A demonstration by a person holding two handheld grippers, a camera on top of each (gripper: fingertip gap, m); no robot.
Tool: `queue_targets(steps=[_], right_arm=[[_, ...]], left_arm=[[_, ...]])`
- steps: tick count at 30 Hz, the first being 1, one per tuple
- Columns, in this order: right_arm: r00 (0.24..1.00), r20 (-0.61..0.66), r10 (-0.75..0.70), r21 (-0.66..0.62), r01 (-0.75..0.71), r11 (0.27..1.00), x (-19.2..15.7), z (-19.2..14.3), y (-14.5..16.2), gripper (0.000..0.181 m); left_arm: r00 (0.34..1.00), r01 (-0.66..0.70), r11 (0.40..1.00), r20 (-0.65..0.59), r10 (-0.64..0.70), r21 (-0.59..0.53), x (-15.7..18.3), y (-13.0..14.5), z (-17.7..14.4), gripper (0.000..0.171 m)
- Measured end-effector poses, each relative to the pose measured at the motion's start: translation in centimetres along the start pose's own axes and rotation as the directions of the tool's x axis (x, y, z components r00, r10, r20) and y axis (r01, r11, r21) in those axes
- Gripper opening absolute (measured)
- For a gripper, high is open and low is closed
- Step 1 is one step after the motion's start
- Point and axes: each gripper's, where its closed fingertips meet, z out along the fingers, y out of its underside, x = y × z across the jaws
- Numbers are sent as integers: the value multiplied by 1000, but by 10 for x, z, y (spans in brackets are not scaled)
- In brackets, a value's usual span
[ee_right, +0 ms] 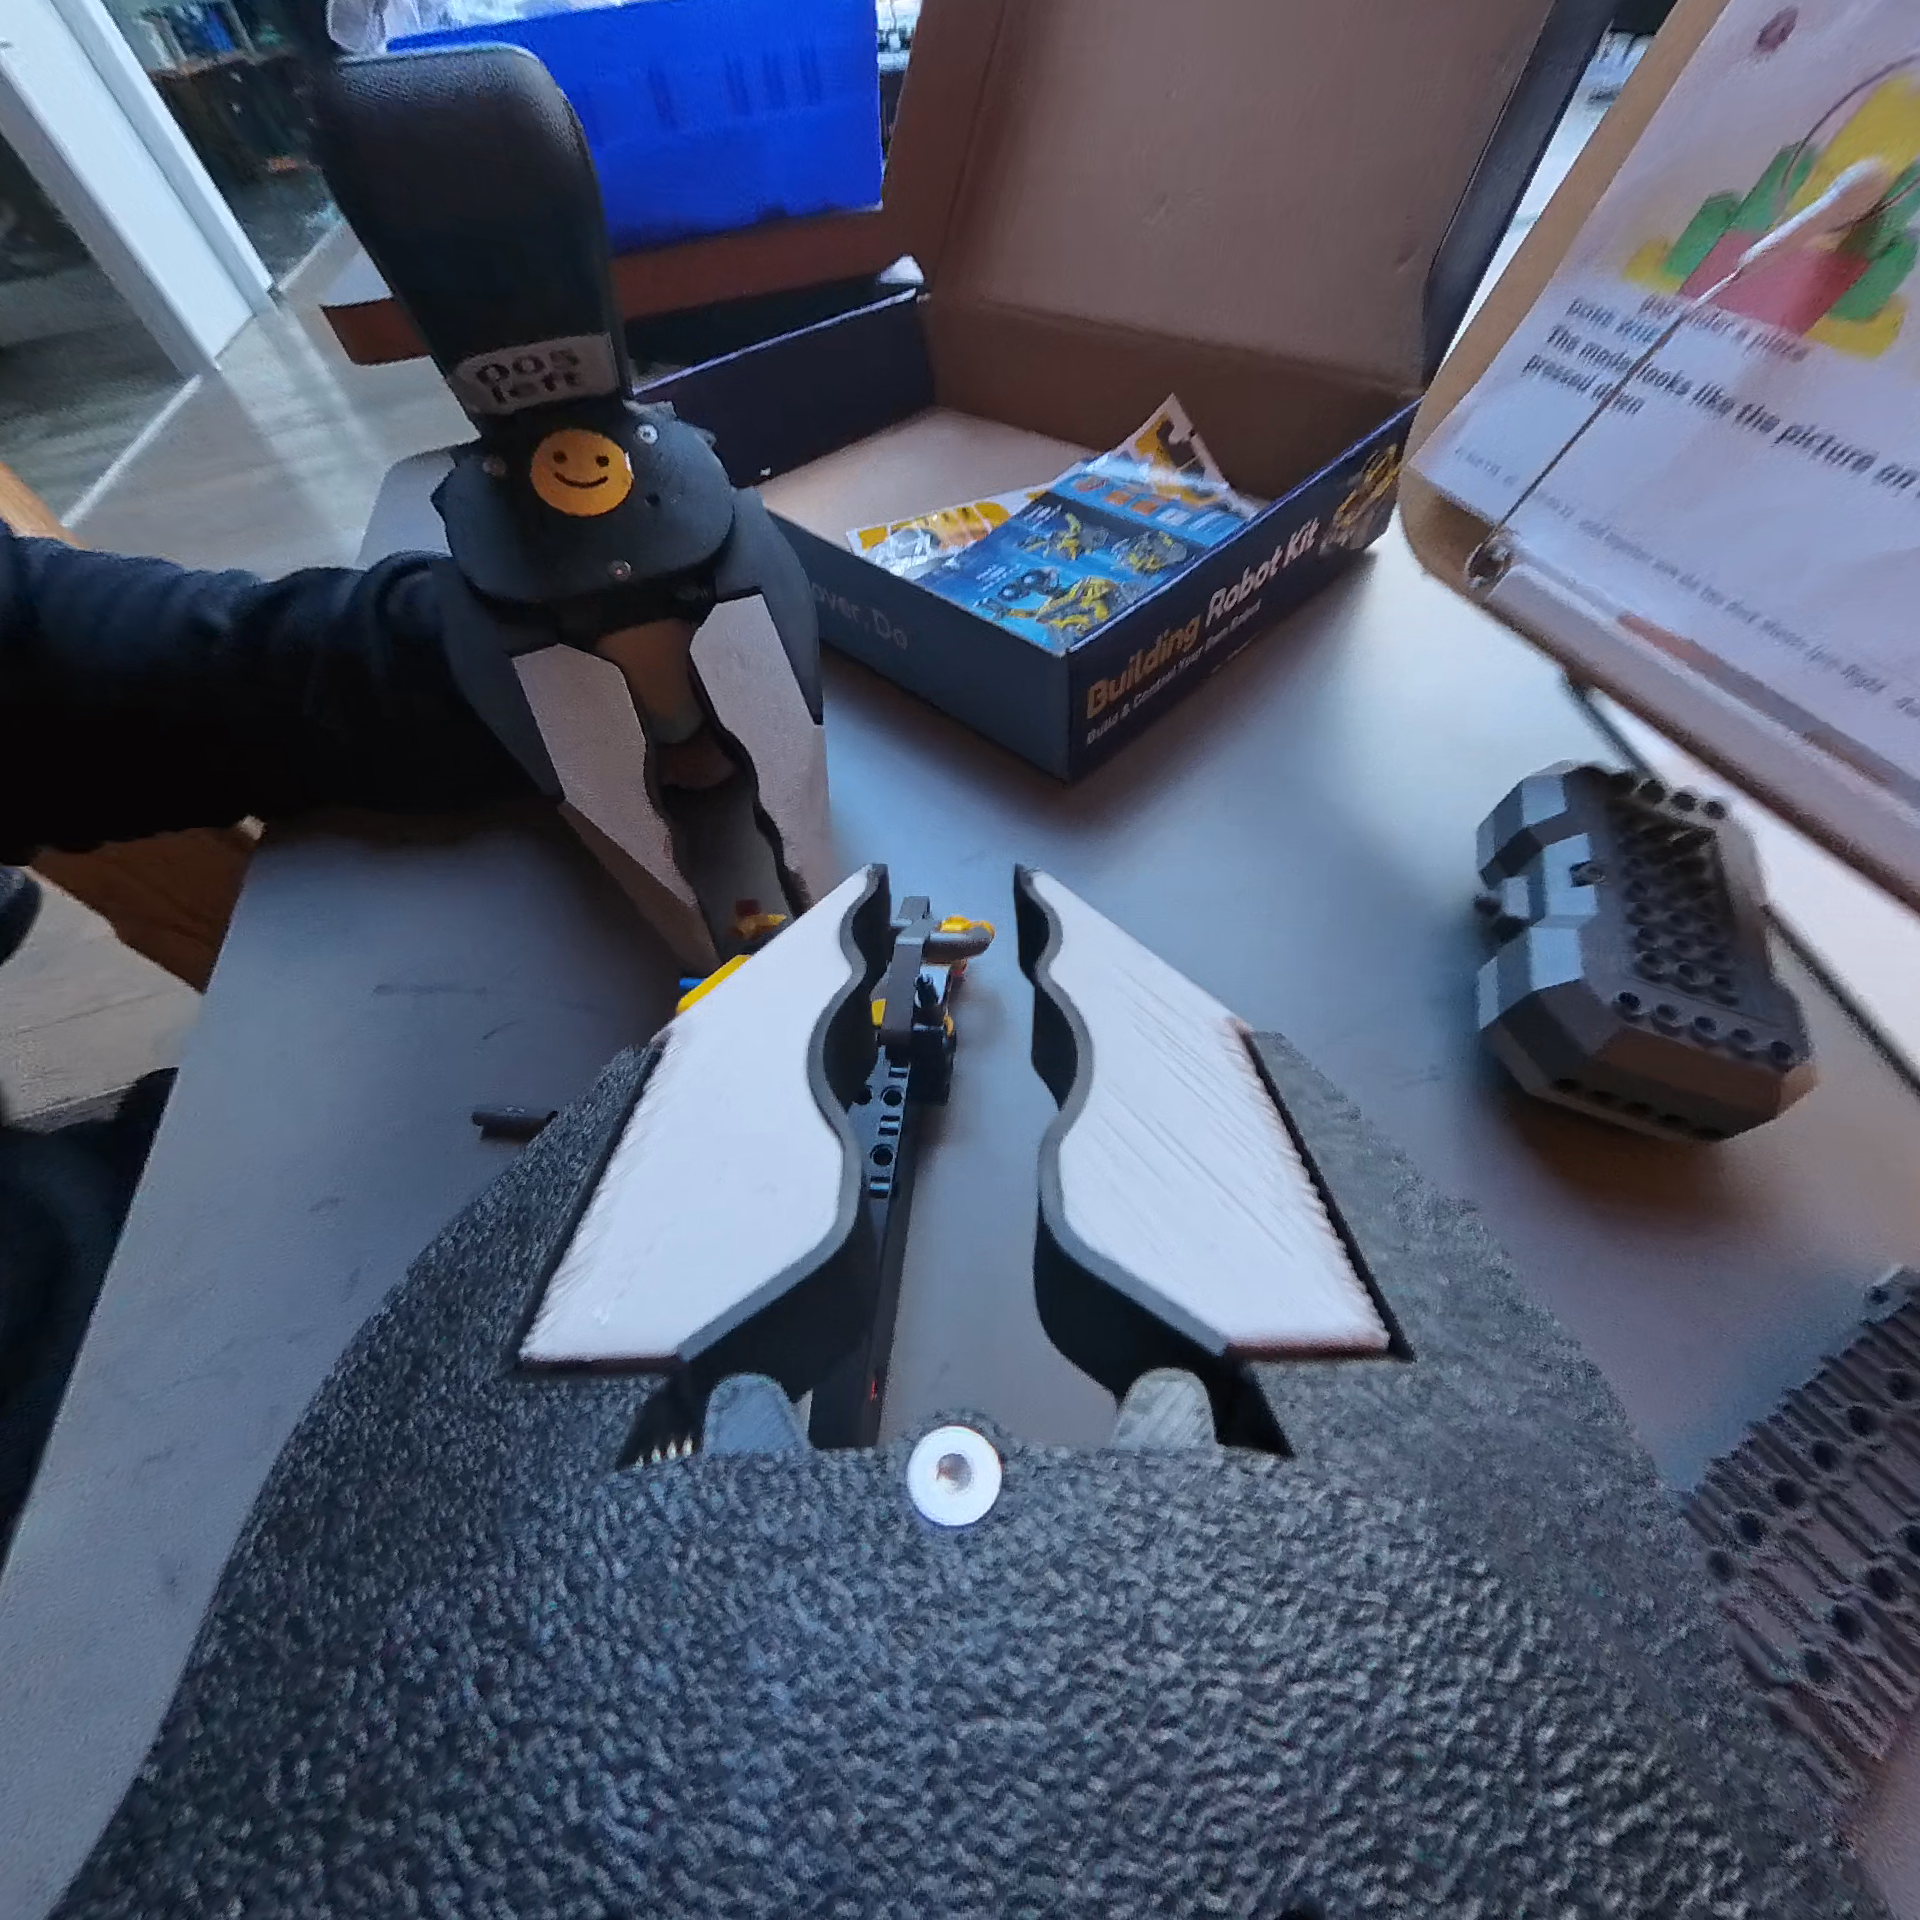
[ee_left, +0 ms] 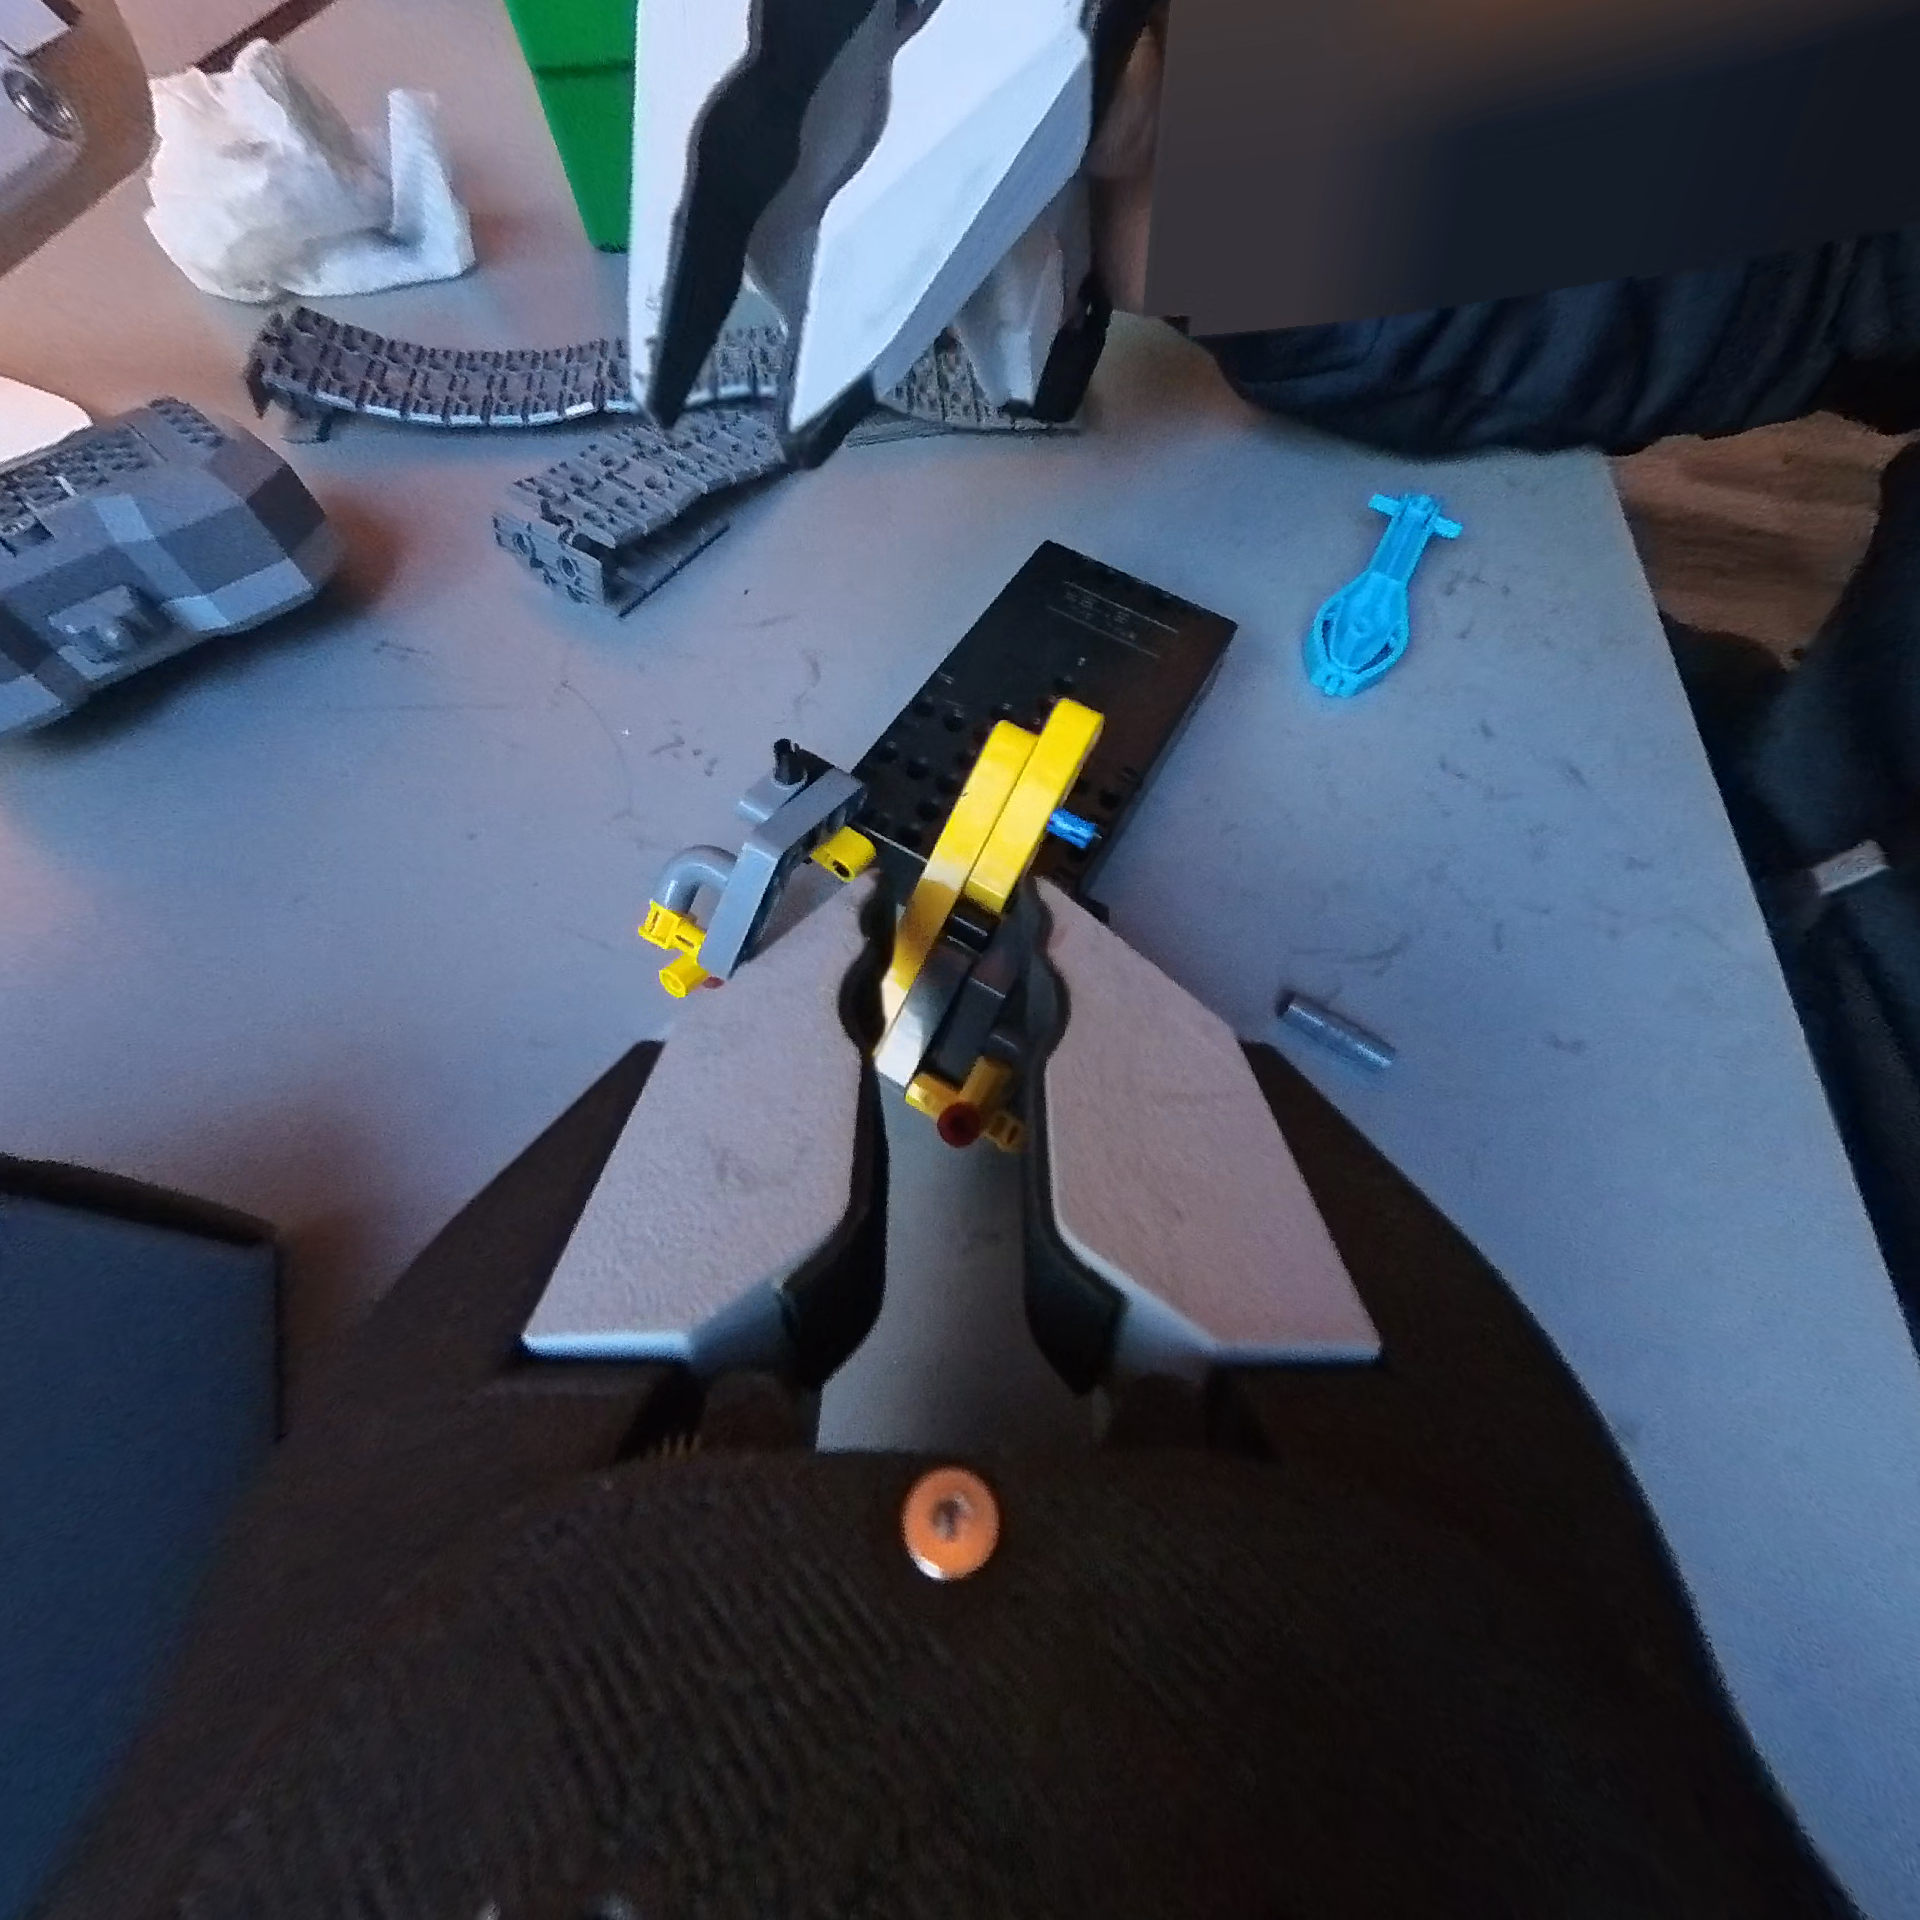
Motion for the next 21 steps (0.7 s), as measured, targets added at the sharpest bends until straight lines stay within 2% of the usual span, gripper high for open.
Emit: queue_targets(steps=[3, 5, 6, 8, 10, 12, 15, 17, 20, 21], right_arm=[[999, -10, -49, 63, 49, 997, -4, -8, -14, 24], [998, 12, -61, 97, 59, 994, -12, -13, -24, 24], [998, 17, -67, 102, 65, 993, -14, -14, -26, 27], [996, -12, -91, 72, 91, 993, -12, -14, -23, 31], [993, -36, -108, 39, 110, 993, -10, -11, -18, 34], [993, -50, -103, 40, 105, 994, -8, -8, -16, 48], [997, -49, -64, 26, 65, 998, -5, -4, -11, 79], [997, -47, -55, 21, 56, 998, -3, -3, -6, 85], [997, -67, -39, 23, 40, 999, 2, -1, -3, 105], [996, -78, -38, 17, 39, 999, 3, 1, -1, 106]], left_arm=[[1000, 6, 999, 27, -7, 32, -3, -5, -2, 18], [998, 23, 992, 59, -30, 125, -9, -17, -9, 15], [996, 21, 986, 77, -35, 168, -12, -23, -13, 22], [994, 20, 977, 100, -42, 214, -15, -29, -19, 27], [988, 27, 977, 141, -58, 214, -23, -26, -23, 29], [979, 6, 975, 197, -51, 224, -31, -25, -27, 24], [964, -51, 958, 264, -27, 281, -37, -33, -33, 24], [958, -100, 943, 285, 6, 316, -34, -40, -36, 29], [962, -127, 942, 270, 41, 309, -27, -42, -30, 40], [961, -133, 944, 272, 49, 302, -26, -43, -27, 47]])
